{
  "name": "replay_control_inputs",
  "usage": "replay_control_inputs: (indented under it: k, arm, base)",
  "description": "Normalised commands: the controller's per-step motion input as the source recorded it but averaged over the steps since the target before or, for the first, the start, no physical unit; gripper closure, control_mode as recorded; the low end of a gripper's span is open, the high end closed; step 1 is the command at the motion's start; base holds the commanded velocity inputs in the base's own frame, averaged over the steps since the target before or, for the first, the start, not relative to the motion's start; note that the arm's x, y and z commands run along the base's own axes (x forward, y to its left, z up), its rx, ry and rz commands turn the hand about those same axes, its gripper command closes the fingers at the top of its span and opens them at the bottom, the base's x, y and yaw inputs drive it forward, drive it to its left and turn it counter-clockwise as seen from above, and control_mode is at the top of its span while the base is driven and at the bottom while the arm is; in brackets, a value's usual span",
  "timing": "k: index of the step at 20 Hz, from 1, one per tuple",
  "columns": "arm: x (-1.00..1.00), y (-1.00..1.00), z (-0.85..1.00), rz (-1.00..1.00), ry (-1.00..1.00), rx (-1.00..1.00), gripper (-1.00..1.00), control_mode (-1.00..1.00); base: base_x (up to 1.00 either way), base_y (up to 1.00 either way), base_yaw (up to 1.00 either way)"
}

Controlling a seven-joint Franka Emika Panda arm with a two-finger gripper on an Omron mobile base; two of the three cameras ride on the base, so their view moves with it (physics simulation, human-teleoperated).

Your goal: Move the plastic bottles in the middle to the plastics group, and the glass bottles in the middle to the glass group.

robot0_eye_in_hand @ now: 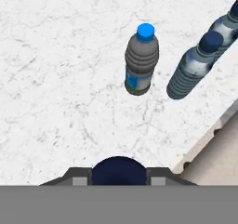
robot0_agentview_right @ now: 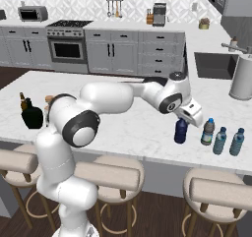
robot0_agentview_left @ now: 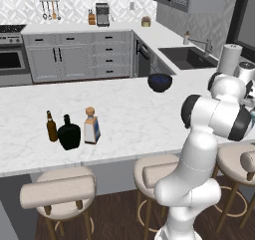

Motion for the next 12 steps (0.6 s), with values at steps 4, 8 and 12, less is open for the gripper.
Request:
replay_control_inputs:
  k: [4, 8, 12]
  arm:
    - [0.00, -0.43, -0.05, -0.16, 0.00, 0.00, 1.00, -1.00]
    - [-0.08, -0.33, -0.15, -0.13, 0.00, 0.00, 1.00, -1.00]
    - [-0.05, -0.15, -0.15, -0.08, 0.00, 0.00, 1.00, -1.00]
  base:
    - [0.00, 0.00, 0.00]
    - [0.00, 0.00, 0.00]
    - [0.00, 0.00, 0.00]
